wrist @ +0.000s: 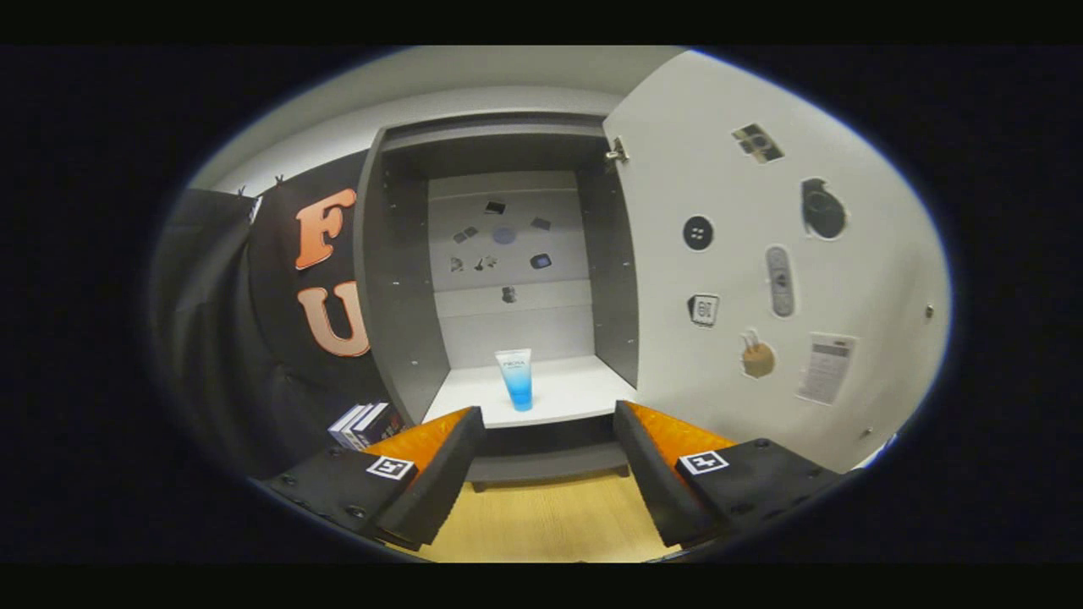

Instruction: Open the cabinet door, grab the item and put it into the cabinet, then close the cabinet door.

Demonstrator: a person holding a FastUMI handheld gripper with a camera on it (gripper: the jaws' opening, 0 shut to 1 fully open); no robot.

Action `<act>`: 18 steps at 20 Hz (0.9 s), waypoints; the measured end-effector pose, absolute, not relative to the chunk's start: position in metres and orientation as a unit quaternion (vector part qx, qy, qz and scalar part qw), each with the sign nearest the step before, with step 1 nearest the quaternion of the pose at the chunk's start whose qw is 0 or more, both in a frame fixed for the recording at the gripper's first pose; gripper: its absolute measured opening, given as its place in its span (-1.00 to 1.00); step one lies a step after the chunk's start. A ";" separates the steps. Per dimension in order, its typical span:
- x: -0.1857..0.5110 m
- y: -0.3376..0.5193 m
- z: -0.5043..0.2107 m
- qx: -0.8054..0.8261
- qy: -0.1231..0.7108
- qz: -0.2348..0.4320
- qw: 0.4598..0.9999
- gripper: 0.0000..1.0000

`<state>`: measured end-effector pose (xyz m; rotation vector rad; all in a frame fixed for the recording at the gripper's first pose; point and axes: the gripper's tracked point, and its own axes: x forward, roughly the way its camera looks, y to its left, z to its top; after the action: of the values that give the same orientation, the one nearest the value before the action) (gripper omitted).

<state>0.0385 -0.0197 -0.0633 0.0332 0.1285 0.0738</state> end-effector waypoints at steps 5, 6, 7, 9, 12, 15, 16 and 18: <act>-0.030 -0.091 -0.057 0.017 0.047 0.003 0.999 0.97; -0.039 -0.105 -0.055 0.016 0.046 -0.002 0.999 0.97; -0.048 -0.118 -0.051 0.017 0.043 -0.004 0.999 0.97; -0.066 -0.147 -0.045 0.026 0.038 -0.009 0.999 0.97; -0.085 -0.197 -0.043 0.017 0.033 -0.033 0.999 0.97; -0.095 -0.242 -0.043 0.000 0.033 -0.049 0.998 0.99; -0.096 -0.253 -0.043 0.005 0.032 -0.048 0.998 0.98; -0.092 -0.275 -0.048 0.013 0.029 -0.050 0.998 0.98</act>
<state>-0.0917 -0.2751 -0.0482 0.0260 0.0574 -0.0991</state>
